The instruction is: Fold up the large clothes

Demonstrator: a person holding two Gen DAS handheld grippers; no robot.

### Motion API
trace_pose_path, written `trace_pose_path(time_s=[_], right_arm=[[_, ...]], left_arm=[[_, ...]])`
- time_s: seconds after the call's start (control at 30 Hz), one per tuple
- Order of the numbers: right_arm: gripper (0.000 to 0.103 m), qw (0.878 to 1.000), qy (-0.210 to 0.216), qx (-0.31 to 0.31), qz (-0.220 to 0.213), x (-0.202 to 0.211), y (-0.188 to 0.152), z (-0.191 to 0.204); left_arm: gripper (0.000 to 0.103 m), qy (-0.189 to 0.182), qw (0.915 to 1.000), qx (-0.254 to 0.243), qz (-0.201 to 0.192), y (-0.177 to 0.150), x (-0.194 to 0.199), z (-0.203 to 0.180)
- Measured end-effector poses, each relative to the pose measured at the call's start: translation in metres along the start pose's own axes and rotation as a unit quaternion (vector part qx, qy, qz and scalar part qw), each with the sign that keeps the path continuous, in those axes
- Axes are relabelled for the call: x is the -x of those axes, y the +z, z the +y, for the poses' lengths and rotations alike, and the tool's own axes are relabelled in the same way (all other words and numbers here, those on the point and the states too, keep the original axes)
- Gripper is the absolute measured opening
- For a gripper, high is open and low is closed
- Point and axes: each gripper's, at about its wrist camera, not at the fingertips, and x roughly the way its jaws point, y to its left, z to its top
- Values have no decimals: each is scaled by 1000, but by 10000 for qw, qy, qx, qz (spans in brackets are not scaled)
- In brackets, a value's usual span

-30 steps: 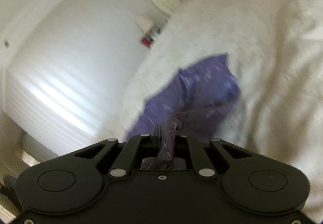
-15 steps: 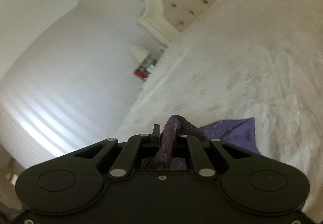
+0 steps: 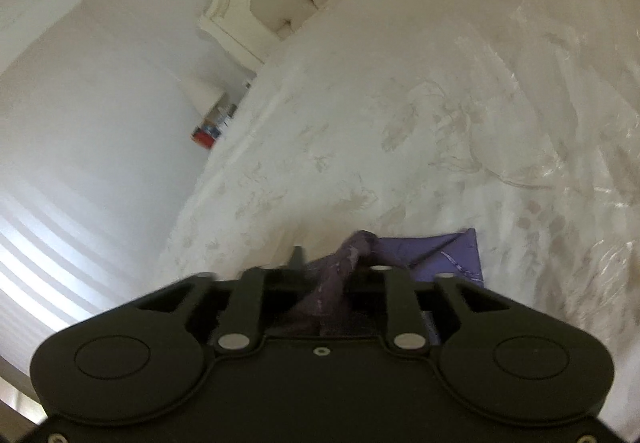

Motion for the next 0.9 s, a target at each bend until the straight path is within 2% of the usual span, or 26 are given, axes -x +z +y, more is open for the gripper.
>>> trace_pose_path(time_s=[0.1, 0.17, 0.2, 0.3, 0.4, 0.5, 0.6, 0.67, 0.77, 0.83, 0.9], right_arm=[[96, 9993, 66, 145, -342, 12, 2, 2], [98, 9974, 118, 316, -641, 26, 3, 4], [98, 9970, 98, 364, -682, 31, 4, 5], [98, 9960, -35, 671, -596, 43, 1, 13], [98, 9898, -181, 1375, -340, 46, -13, 31], [98, 9771, -205, 2116, -23, 42, -40, 58], [97, 9542, -251, 2961, 358, 33, -75, 86], [97, 9302, -316, 3607, 600, 21, -100, 104], [96, 8965, -517, 4301, 934, 6, -131, 111], [97, 8859, -775, 4440, 1099, -4, -140, 104], [98, 8926, -945, 4281, 1049, -8, -137, 90]], left_arm=[[35, -219, 9997, 36, -83, 2, 8, 0], [74, -152, 9992, -128, -340, 1, 14, -5], [103, -89, 9981, -285, -544, -1, 20, -8], [103, 127, 9937, -771, -805, -3, 35, -25], [103, 328, 9887, -1300, -664, -14, 39, -48], [103, 383, 9789, -1976, -354, -35, 32, -74], [103, 531, 9616, -2692, -80, -62, 17, -94], [103, 662, 9506, -3033, 73, -76, 6, -100], [103, 1095, 9410, -3185, 324, -86, -12, -91], [102, 1371, 9383, -3126, 553, -88, -19, -75], [102, 1337, 9380, -3116, 716, -89, -22, -60]])
